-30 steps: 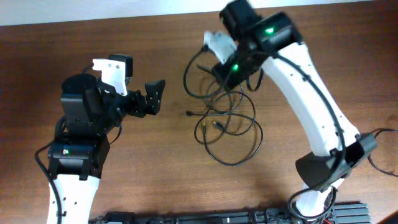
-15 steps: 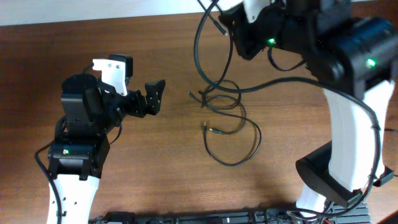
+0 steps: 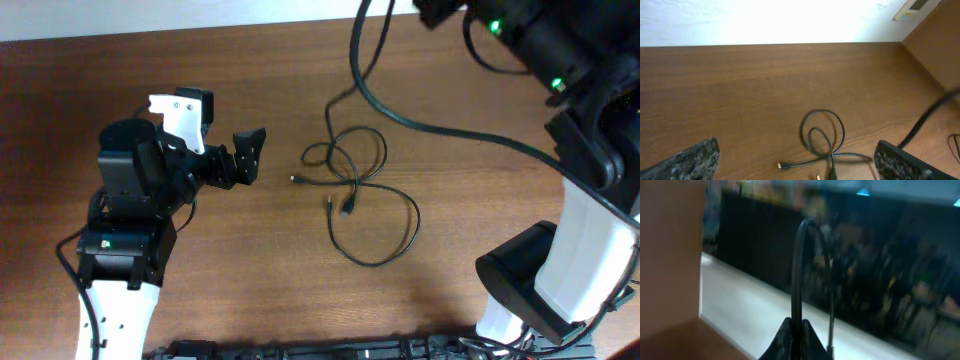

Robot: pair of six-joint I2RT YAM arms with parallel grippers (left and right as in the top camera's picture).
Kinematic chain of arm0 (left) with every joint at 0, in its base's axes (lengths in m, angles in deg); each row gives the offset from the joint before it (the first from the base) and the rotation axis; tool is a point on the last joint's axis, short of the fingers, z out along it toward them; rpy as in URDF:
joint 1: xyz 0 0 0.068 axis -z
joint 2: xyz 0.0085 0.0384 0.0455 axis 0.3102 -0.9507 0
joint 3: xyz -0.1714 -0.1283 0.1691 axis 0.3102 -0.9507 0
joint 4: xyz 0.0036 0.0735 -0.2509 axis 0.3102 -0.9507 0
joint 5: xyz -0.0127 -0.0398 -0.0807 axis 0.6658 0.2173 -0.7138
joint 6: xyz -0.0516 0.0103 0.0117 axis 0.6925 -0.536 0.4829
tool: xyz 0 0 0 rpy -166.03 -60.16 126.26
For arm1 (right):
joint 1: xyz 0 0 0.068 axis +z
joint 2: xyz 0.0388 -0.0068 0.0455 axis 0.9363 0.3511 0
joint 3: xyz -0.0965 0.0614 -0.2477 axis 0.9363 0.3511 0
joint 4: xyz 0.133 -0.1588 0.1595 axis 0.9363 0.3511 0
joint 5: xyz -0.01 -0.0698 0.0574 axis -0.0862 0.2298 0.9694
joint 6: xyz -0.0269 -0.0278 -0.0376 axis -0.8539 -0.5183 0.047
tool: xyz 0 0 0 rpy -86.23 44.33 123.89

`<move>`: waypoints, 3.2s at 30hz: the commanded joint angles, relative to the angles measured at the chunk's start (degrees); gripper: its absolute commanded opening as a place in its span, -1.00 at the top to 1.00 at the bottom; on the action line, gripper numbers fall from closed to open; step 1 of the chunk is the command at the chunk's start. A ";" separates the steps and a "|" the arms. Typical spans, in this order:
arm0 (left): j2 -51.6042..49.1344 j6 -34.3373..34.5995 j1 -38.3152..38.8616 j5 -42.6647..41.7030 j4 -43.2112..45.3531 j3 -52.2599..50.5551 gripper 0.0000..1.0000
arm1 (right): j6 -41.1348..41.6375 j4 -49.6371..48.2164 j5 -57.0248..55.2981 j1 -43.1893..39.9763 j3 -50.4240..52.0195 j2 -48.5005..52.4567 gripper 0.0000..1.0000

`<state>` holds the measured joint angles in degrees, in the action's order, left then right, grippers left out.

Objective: Untangle cables
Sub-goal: 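Pull the right gripper up-right, drawing the cable away from the pile, then release the cable at the upper right and bring the right gripper back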

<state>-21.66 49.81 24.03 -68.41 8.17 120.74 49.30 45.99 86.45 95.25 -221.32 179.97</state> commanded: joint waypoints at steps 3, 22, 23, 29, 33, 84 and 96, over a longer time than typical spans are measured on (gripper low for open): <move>0.35 0.31 -0.22 0.42 0.09 0.00 -0.98 | 0.20 -10.40 -6.34 -0.02 -0.70 -0.24 0.92; 0.35 0.31 -0.22 0.42 0.07 0.00 -0.98 | -20.41 -19.37 -45.51 -18.91 4.66 -0.22 0.92; 0.35 0.31 -0.22 0.42 0.07 0.00 -0.98 | -19.26 -19.04 -46.14 -21.49 6.38 -0.22 0.92; 0.35 0.31 -0.22 0.42 0.07 0.00 -0.98 | -11.63 -17.73 -47.19 -32.98 15.78 -0.22 0.92; 0.35 0.31 -0.22 0.42 0.02 0.00 -0.98 | -4.33 -17.03 -46.99 -39.69 22.60 -0.22 0.92; 0.35 0.31 -0.22 0.42 -0.07 0.00 -0.98 | 6.71 -9.81 -4.22 -62.20 75.25 -0.22 -0.77; 0.35 0.31 -0.22 0.42 -0.07 0.00 -0.98 | 5.79 -1.31 18.16 -62.20 75.54 -0.24 -0.98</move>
<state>-21.66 49.81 24.03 -68.41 8.01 120.74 55.88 41.81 90.58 33.20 -146.09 180.08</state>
